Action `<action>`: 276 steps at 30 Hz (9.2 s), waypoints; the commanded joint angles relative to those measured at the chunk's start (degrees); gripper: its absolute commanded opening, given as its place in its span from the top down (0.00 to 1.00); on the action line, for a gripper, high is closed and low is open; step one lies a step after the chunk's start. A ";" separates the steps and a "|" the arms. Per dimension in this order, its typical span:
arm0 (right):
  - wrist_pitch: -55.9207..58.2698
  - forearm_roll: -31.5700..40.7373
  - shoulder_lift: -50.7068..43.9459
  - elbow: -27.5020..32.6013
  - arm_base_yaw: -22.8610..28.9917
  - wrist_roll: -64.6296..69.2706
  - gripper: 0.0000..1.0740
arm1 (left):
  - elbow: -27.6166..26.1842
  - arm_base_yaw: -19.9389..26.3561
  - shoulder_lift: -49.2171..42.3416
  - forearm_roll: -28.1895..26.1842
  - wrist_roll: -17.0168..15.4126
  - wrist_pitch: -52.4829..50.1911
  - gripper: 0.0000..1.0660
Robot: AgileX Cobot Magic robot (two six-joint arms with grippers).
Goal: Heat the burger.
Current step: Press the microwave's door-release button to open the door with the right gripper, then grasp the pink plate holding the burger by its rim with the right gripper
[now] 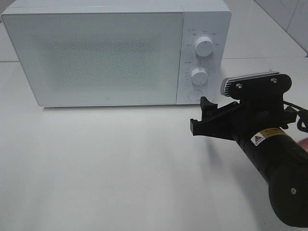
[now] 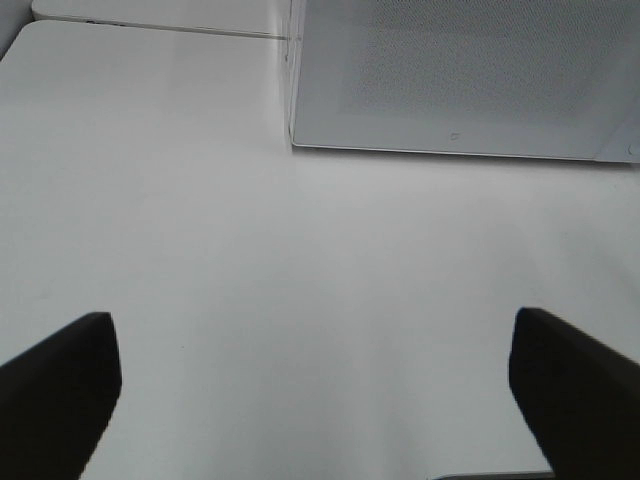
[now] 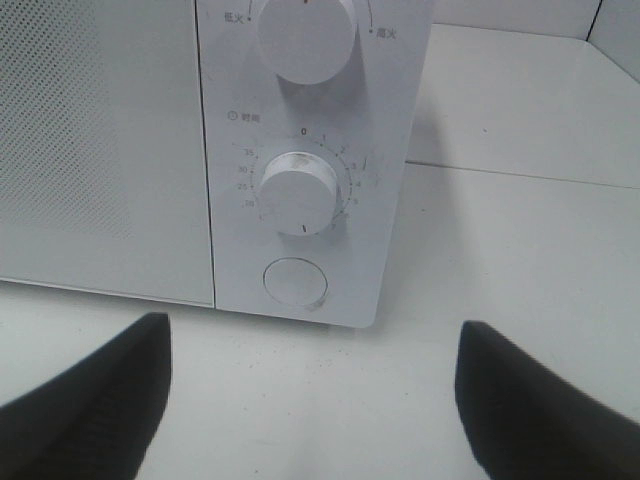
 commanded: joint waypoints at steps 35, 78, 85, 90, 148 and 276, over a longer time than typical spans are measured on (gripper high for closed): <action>-0.52 -0.40 -0.06 -0.52 0.06 68.58 0.86 | 0.00 -0.29 -1.03 0.06 0.11 -0.80 0.08; 14.44 -5.16 12.38 -15.30 -9.74 86.34 1.00 | 0.00 -0.29 -1.03 0.06 0.11 -0.80 0.08; 16.21 -12.61 15.01 -18.56 -13.64 89.84 1.00 | 0.00 -0.29 -1.03 0.06 0.11 -0.80 0.08; 16.44 -14.90 16.39 -19.82 -15.13 91.44 1.00 | 0.00 -0.29 -1.03 0.06 0.11 -0.80 0.08; 6.99 -18.05 23.95 -31.80 -18.16 91.39 1.00 | 0.00 -0.29 -1.03 0.06 0.11 -0.80 0.08; 116.14 -56.67 -21.49 -25.04 -22.80 30.14 0.20 | 0.00 -0.29 -1.03 0.06 0.11 -0.80 0.08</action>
